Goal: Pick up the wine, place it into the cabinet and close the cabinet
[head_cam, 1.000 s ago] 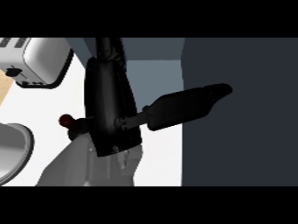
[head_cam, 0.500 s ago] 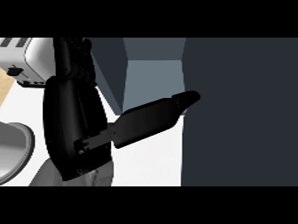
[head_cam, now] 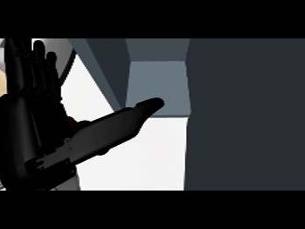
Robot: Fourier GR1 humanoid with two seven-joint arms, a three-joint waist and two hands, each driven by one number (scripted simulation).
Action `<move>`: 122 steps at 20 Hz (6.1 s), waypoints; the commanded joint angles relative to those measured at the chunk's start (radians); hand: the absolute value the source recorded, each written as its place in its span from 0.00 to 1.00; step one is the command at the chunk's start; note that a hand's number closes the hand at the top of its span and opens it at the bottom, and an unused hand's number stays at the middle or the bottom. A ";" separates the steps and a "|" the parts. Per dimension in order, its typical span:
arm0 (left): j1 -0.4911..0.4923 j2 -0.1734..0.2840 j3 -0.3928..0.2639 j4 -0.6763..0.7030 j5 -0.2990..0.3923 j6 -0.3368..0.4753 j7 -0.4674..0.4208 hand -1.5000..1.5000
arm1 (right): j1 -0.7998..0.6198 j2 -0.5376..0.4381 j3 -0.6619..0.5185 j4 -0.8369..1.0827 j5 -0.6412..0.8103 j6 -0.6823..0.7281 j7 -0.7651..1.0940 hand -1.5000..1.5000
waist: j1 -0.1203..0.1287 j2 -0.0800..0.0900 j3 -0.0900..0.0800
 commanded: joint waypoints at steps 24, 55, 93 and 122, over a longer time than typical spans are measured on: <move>0.548 0.141 0.129 -0.087 0.433 0.029 -0.388 0.00 | 0.011 -0.055 -0.013 -0.238 -0.045 -0.035 0.109 0.00 | -0.010 0.006 -0.002; 0.599 -0.006 0.335 0.595 0.918 -0.163 -1.171 0.00 | 0.015 -0.084 -0.019 -0.237 -0.055 -0.056 0.090 0.00 | -0.016 0.007 -0.001; 0.443 -0.041 0.375 1.131 1.460 -0.374 -1.727 0.00 | -0.015 -0.094 0.016 -0.247 -0.034 -0.101 0.148 0.00 | -0.010 0.007 -0.001; 0.657 0.121 0.165 0.869 1.387 -0.739 -1.885 1.00 | -0.035 -0.076 0.007 -0.185 -0.026 -0.097 0.082 0.00 | 0.007 0.002 0.000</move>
